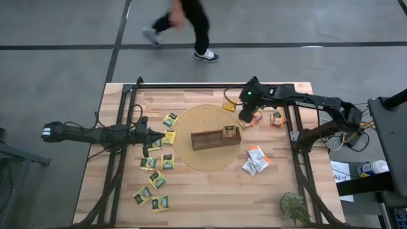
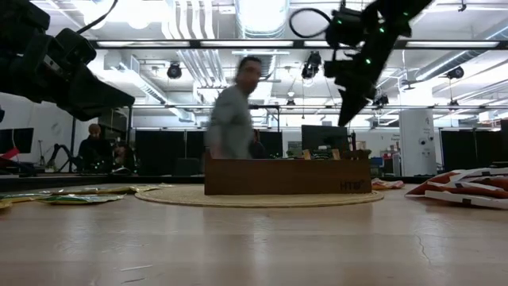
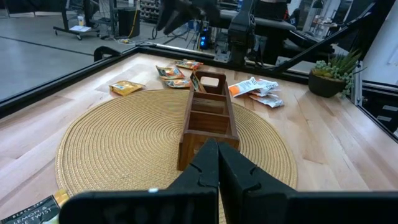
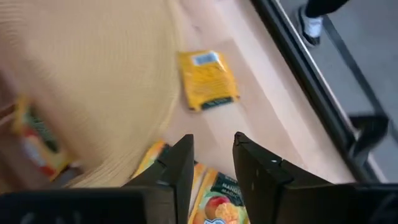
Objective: Pick & Place Tea
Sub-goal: Put the orange tea bag into the right section of the wooden organizer
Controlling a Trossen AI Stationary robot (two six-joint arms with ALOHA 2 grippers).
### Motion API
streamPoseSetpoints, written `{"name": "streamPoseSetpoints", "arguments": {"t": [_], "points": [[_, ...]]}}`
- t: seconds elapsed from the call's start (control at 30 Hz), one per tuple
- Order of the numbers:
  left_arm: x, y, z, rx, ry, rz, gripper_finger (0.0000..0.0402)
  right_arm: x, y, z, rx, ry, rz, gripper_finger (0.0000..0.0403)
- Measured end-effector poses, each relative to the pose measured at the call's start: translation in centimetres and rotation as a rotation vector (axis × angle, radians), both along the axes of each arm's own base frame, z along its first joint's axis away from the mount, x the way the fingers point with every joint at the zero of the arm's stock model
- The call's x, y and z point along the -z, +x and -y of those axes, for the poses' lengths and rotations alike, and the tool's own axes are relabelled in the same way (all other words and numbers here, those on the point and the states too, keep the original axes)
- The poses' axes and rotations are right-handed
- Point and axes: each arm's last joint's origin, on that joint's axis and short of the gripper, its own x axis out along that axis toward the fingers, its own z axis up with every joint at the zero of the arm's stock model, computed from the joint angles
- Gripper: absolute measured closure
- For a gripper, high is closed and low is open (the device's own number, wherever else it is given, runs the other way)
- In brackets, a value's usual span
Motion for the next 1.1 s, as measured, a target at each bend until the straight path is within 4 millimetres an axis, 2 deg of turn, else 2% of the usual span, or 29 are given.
{"name": "streamPoseSetpoints", "arguments": {"t": [0.13,0.33,0.43,0.63,0.83,1.1], "points": [[0.0,0.0,0.0,0.0,0.0,0.0,0.0402,1.4,-1.6,0.3,0.064,-0.036,0.047,0.0304],[0.0,0.0,0.0,0.0,0.0,0.0,0.0402,2.3,-3.1,0.7,0.15,-0.137,-0.028,0.0314],[0.0,0.0,0.0,0.0,0.0,0.0,0.0402,2.6,-3.7,1.3,0.201,-0.171,-0.064,0.032],[0.0,0.0,0.0,0.0,0.0,0.0,0.0402,2.9,-4.3,3.4,0.279,-0.194,0.001,0.0321],[0.0,0.0,0.0,0.0,0.0,0.0,0.0402,4.1,-4.8,4.2,0.255,-0.074,0.041,0.0291],[0.0,0.0,0.0,0.0,0.0,0.0,0.0402,6.4,-4.7,4.5,0.24,0.015,-0.039,0.0227]]}}
